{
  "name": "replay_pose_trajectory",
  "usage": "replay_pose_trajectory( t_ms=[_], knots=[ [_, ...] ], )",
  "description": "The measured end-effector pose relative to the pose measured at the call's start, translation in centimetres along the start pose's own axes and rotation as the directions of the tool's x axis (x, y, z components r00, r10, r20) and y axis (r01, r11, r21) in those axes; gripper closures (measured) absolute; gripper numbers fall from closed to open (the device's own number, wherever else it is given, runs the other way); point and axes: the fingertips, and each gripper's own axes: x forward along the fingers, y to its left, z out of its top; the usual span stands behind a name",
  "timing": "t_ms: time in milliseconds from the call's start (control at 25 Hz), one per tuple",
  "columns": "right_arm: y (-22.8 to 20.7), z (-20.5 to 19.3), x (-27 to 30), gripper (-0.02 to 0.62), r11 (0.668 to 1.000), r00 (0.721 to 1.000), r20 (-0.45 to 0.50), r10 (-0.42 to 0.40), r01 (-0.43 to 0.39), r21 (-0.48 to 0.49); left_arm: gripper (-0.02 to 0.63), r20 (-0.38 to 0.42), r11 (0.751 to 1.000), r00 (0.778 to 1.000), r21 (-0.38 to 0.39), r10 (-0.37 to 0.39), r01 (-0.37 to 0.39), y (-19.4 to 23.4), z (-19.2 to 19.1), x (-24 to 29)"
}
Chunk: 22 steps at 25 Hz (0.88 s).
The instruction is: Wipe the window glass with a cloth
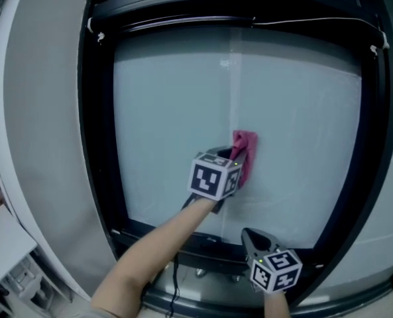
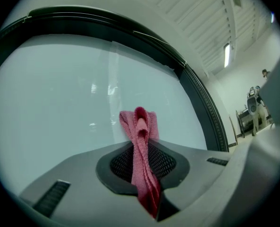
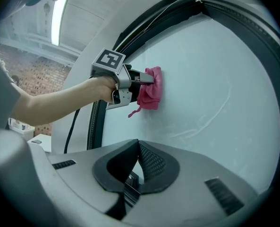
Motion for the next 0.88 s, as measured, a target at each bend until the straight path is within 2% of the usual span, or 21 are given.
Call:
replay_pose_trajectory(
  t_ms=[440,680,880],
  knots=[
    [4.6,-0.5,5.1,0.606,0.998,0.998,-0.001,0.059,-0.059,0.019,0.555,-0.019,0.997,0.997,0.002,0.071,-0.071,7.5,-1.5,-5.3],
    [6.9,-0.6,7.4,0.606,0.995,0.996,-0.006,0.094,-0.094,0.021,0.555,-0.032,0.990,0.989,0.003,0.144,-0.144,12.1,-2.4,-8.1],
    [8.6,-0.5,8.9,0.606,0.993,0.993,-0.003,0.121,-0.121,0.015,0.555,-0.037,0.975,0.974,0.019,0.224,-0.223,15.8,-2.6,-10.5]
  ],
)
